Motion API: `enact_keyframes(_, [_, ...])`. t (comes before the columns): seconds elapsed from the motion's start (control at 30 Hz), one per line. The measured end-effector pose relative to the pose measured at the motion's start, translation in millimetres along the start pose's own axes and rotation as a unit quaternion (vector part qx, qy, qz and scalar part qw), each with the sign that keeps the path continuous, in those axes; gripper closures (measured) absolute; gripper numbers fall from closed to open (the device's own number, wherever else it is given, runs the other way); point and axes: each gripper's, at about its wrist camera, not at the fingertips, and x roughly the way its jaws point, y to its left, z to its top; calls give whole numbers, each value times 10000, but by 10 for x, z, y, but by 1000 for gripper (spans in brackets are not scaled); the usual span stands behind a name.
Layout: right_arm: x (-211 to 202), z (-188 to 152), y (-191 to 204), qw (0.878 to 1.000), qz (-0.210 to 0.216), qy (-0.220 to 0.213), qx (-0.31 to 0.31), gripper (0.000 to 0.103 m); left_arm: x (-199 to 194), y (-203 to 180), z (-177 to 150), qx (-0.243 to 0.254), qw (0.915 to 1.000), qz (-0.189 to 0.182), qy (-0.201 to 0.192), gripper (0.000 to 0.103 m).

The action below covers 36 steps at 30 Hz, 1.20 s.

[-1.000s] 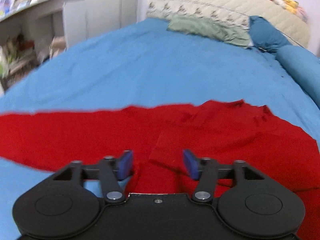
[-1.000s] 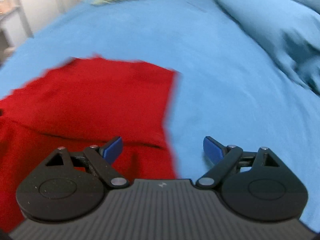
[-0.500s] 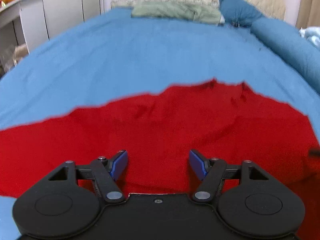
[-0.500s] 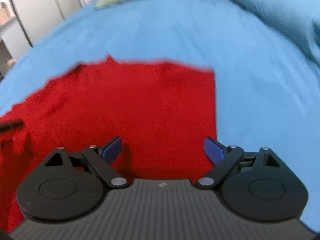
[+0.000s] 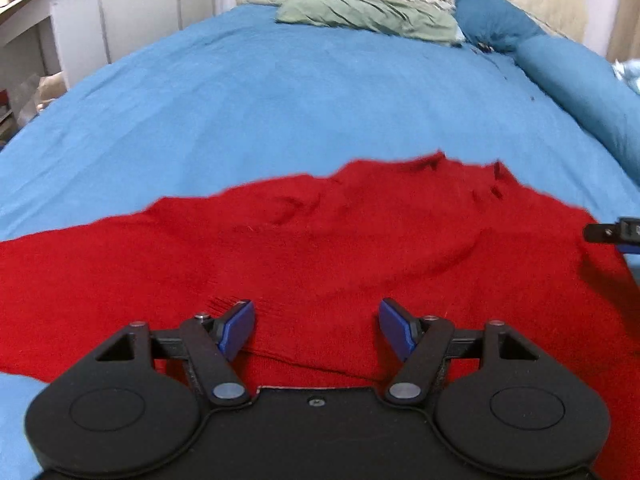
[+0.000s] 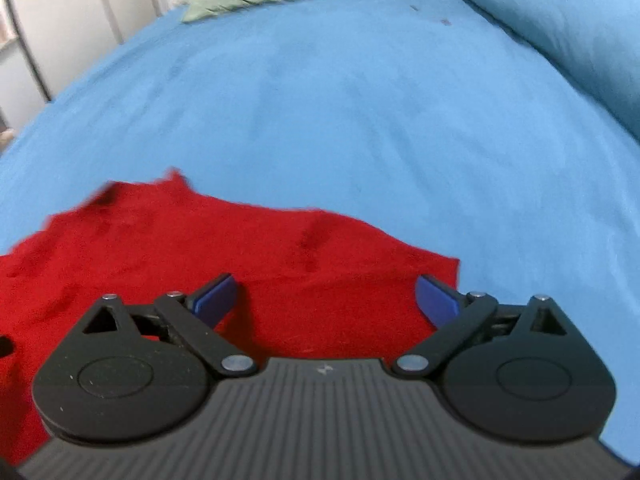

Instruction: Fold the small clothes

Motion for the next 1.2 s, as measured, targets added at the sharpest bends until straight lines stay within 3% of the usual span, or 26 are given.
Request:
enact_keyframes(0.13, [-567, 130, 221, 9986, 344, -299, -264, 0, -409, 99, 145, -232, 9995, 191, -136, 30])
enact_keyframes(0.37, [-1561, 284, 907, 9931, 732, -441, -801, 0, -1327, 547, 443, -827, 9940, 503, -512, 28])
enact_keyframes(0.43, [-1722, 310, 1145, 9917, 871, -394, -864, 0, -1512, 789, 495, -1019, 9912, 597, -597, 14])
enact_keyframes(0.47, [-1708, 380, 1319, 9910, 938, -365, -881, 0, -1595, 944, 503, -1127, 9889, 696, -676, 2])
enact_keyframes(0.5, [-1729, 400, 1486, 9901, 1022, -326, -904, 0, -1649, 1100, 497, -1230, 9864, 796, -749, 0])
enact_keyframes(0.7, [-1604, 306, 2221, 9858, 1393, -65, -934, 0, -1722, 2215, 294, -1949, 9680, 1383, -765, 0])
enact_keyframes(0.9, [-1361, 3, 2817, 9856, 1372, 65, -989, 0, -1465, 3034, -111, -2584, 9519, 1561, -523, 2])
enact_keyframes(1.0, [-1229, -139, 3020, 9855, 1372, 199, -978, 0, -1249, 3279, -289, -2979, 9423, 1499, -304, 13])
enact_keyframes(1.2, [-1014, -308, 3367, 9856, 1236, 290, -1114, 0, -965, 3685, -594, -3846, 9120, 1413, -167, 31])
